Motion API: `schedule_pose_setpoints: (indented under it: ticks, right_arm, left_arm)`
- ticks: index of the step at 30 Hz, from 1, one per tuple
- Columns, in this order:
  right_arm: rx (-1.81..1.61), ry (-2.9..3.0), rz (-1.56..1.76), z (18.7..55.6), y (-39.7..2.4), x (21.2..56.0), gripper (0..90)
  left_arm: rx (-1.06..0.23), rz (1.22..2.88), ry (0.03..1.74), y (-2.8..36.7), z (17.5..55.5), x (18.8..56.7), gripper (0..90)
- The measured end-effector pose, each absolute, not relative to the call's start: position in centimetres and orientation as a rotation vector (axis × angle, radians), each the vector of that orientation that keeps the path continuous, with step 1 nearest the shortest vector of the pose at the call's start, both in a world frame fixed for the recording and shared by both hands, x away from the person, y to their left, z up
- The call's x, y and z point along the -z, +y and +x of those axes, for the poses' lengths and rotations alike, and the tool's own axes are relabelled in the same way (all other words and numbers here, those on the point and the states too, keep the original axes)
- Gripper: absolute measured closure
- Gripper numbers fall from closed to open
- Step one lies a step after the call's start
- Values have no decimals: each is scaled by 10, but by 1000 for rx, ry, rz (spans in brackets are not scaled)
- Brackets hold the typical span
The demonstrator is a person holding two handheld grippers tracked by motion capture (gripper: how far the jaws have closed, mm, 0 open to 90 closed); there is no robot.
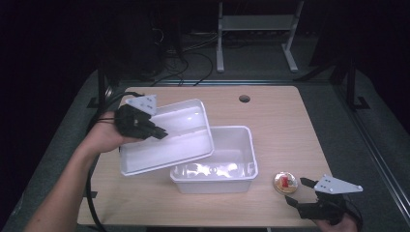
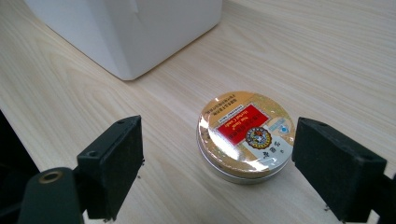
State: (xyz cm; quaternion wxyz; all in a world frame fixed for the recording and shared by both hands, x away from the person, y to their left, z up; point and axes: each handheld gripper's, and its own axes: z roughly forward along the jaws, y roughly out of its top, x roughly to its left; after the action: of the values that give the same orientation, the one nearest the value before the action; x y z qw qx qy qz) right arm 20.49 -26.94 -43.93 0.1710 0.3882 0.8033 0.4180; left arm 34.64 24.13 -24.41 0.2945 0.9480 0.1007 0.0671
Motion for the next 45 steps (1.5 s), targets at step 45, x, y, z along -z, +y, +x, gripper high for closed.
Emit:
schedule_pose_setpoints:
  ticks: [45]
  right_arm:
    - [-1095,2358,1074,210,-263,438,160]
  left_arm:
    - [-43,2638,450,332,299,392,894]
